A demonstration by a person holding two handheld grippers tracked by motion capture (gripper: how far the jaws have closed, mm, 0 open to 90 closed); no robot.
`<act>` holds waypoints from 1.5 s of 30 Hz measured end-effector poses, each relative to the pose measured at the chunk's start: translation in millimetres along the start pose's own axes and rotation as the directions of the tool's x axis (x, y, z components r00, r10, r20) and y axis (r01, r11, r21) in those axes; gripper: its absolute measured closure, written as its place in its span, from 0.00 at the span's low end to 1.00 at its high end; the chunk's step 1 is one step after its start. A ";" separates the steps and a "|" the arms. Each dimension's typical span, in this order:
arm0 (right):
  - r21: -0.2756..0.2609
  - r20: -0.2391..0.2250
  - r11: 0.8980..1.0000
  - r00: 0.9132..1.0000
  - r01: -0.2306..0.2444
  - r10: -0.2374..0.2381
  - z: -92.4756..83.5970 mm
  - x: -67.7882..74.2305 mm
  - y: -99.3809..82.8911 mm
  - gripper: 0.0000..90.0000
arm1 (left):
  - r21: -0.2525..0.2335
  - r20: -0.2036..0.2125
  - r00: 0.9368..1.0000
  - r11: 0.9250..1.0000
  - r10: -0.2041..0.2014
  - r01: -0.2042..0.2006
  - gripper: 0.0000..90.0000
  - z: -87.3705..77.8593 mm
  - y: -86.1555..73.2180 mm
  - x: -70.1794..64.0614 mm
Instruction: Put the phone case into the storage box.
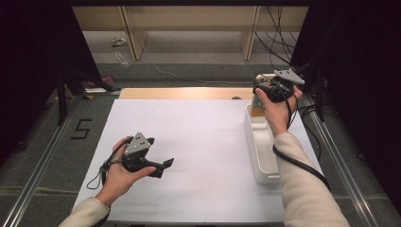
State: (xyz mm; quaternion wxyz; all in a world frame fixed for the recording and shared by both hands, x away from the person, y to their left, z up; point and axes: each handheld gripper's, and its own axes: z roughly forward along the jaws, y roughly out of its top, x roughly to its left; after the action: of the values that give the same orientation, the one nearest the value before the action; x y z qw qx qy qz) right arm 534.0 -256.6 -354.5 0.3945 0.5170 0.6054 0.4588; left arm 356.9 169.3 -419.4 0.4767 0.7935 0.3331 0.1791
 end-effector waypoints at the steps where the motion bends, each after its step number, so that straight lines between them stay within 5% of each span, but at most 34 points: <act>1: 0.000 0.000 1.000 1.000 0.000 0.000 0.4 0.0 0.0 0.13 | 0.000 0.000 1.000 1.000 0.000 0.000 0.00 -0.1 0.1 0.0; 45: 0.037 0.004 0.999 1.000 0.007 -0.007 15.7 1.0 -7.5 0.13 | 0.000 0.002 1.000 1.000 -0.002 0.002 0.00 0.3 -0.1 0.2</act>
State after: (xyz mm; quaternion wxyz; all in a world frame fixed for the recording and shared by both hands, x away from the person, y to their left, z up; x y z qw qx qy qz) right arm 546.9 -253.6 -365.9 0.3877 0.5231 0.6148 0.4452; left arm 357.2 169.3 -419.6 0.4773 0.7934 0.3333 0.1780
